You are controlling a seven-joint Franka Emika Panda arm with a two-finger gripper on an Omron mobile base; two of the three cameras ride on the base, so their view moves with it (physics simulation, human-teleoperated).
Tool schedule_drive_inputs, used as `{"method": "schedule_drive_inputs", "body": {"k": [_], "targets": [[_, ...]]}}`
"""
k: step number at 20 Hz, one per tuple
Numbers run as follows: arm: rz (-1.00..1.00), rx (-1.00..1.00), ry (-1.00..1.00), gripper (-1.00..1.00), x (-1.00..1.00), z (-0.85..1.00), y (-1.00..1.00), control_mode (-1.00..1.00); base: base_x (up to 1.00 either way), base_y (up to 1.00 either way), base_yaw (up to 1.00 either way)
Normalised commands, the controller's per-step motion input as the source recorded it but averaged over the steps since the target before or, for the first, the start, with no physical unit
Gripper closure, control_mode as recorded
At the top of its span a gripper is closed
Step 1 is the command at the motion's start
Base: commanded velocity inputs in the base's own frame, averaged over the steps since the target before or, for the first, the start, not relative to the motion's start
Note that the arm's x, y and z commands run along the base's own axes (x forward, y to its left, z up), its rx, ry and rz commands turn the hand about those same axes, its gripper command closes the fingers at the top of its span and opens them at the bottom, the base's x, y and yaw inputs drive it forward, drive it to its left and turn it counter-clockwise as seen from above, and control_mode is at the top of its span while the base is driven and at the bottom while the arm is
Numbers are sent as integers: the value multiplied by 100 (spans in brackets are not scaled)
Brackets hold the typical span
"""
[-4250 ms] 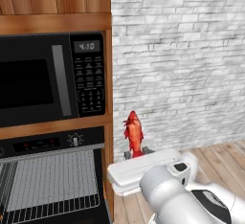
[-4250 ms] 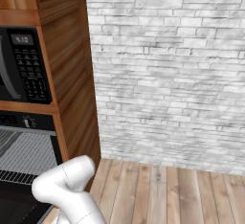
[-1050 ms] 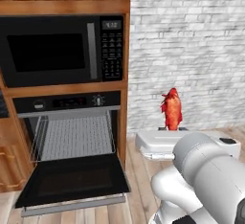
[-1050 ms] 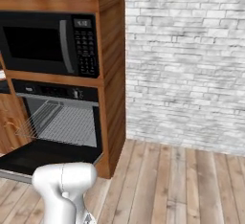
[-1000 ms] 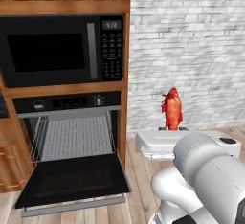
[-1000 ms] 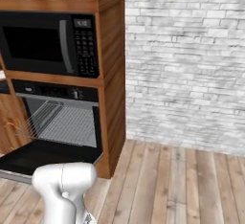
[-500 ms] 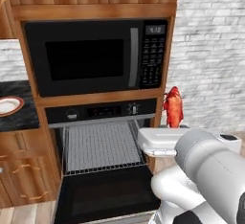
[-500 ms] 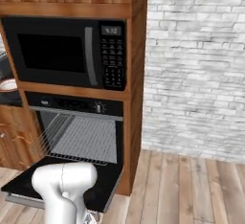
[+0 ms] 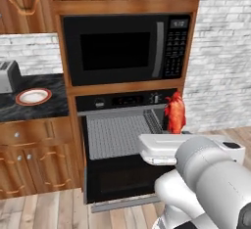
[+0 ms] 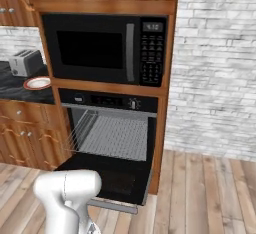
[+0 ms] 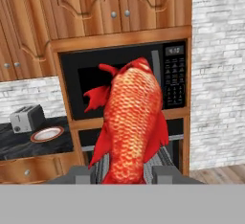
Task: Take the fish from the oven and place it on the plate on the counter.
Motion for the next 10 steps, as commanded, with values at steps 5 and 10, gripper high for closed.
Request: {"method": "schedule_drive_inputs", "body": {"k": [5, 10], "targets": [[0, 0, 0, 100, 0, 0, 0, 100, 27, 100, -6], [0, 0, 0, 100, 0, 0, 0, 100, 72, 100, -2]]}}
